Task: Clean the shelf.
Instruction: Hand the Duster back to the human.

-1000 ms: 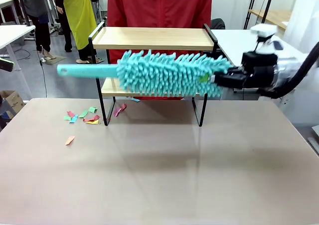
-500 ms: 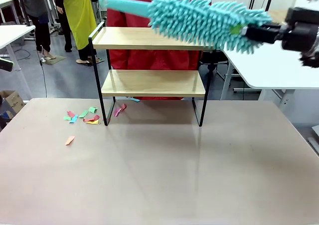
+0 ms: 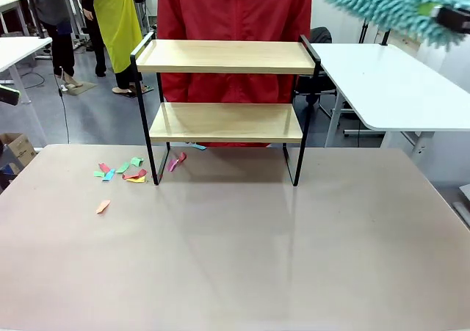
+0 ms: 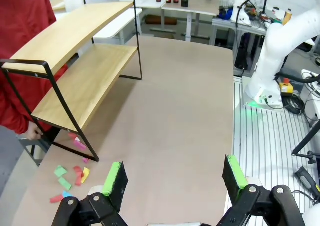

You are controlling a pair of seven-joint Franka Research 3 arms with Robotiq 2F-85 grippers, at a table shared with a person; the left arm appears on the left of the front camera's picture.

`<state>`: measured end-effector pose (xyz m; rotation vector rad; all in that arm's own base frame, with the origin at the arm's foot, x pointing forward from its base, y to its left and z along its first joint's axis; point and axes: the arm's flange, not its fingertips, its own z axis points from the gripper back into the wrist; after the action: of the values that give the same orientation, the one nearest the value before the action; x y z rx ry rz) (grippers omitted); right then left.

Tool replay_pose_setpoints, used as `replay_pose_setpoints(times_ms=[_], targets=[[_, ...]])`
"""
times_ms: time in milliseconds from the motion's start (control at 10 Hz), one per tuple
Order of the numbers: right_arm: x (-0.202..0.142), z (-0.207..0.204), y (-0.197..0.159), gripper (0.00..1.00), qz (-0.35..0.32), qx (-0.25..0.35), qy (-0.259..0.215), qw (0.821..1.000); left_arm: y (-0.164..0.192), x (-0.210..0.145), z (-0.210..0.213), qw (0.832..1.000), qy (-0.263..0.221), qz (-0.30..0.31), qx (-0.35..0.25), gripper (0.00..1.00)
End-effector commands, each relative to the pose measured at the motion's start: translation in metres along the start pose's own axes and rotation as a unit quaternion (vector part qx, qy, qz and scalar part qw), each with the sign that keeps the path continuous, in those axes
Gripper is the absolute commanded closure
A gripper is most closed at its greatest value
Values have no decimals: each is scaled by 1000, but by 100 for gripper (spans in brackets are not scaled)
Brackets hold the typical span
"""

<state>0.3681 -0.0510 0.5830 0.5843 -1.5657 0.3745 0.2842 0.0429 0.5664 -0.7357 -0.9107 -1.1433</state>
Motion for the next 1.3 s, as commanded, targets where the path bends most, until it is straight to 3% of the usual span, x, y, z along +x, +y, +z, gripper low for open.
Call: replay_pose_setpoints(times_ms=[0,200,400,700,1200], targets=[[-6,19,1,83,9,-79,-26,996,2,0,-2,1000,-15,-10,-3,0],[-7,49,-15,83,30,-187,-27,982,2,0,-2,1000,-15,-10,-3,0],[-12,70,-25,83,36,-234,-18,971,2,0,-2,1000,-15,-10,-3,0],[-36,78,-30,83,32,-247,22,968,2,0,-2,1000,-15,-10,-3,0],[-127,79,-28,83,-3,-241,104,965,2,0,-2,1000,-15,-10,-3,0]])
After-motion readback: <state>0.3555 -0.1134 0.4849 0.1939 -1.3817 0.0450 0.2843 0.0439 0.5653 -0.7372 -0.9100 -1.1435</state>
